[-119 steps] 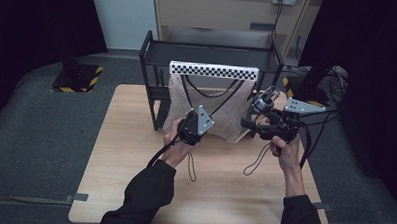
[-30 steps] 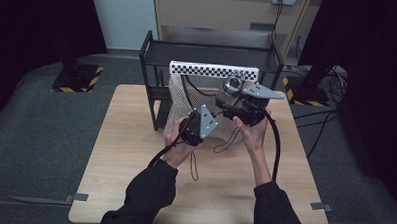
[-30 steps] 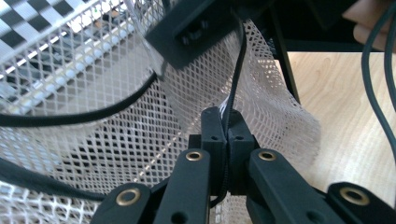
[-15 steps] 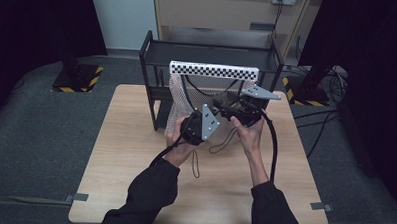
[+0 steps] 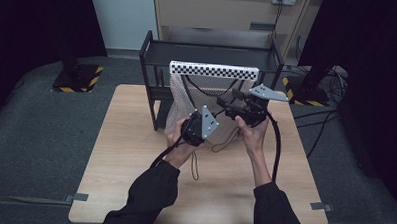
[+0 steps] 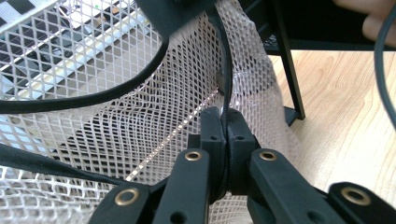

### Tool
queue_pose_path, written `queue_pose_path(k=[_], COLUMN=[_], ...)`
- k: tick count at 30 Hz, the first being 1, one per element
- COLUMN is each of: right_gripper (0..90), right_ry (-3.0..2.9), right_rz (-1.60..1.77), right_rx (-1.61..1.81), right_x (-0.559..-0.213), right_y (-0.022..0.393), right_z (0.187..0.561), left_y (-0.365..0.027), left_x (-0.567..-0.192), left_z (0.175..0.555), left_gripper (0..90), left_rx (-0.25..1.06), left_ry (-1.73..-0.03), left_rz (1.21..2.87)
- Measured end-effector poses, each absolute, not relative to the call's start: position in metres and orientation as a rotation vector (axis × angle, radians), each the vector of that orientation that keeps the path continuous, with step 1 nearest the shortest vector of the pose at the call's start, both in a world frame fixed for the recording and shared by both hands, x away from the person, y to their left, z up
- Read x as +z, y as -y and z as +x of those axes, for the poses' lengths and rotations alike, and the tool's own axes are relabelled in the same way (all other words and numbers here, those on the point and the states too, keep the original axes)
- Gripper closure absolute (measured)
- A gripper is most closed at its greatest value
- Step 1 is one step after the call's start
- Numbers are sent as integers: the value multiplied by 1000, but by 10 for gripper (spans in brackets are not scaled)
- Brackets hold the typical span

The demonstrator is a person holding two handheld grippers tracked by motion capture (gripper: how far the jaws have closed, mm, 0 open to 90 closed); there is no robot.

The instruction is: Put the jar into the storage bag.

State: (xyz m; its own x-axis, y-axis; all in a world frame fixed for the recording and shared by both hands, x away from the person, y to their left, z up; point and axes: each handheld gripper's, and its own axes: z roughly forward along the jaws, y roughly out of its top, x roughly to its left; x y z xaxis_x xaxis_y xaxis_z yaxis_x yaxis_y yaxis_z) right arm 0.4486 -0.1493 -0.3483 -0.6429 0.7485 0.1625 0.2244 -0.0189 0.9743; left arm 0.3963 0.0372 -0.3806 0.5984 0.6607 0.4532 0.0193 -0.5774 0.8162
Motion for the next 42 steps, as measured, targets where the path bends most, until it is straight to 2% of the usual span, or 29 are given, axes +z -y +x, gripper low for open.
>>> queue_pose_path(k=[17,19,20,21,23,28,38,42], right_gripper=[234,221,209,195,190,164,123,114], right_ry=[-1746,-1746,-1746,-1740,-1732,-1729,-1732,-1724], right_rz=[1085,1077,1077,1075,1074,1074,1101,1103], right_rx=[1655,1629,1618,1602,1584,1553,1514,1496], right_x=[-339,-339,-340,-340,-341,-342,-349,-354], right_y=[158,156,155,154,153,154,165,172], right_z=[446,446,446,446,445,443,433,428], left_y=[-39,-39,-39,-40,-42,-55,-97,-111], left_x=[-395,-395,-395,-395,-395,-392,-380,-382], left_z=[408,408,408,408,406,406,411,414], left_gripper=[735,615,615,552,483,405,264,246], left_rx=[943,935,938,945,950,936,783,716], left_ry=[-578,-582,-584,-590,-604,-655,-890,-969], left_rz=[2019,2011,2008,2001,1981,1915,1685,1630])
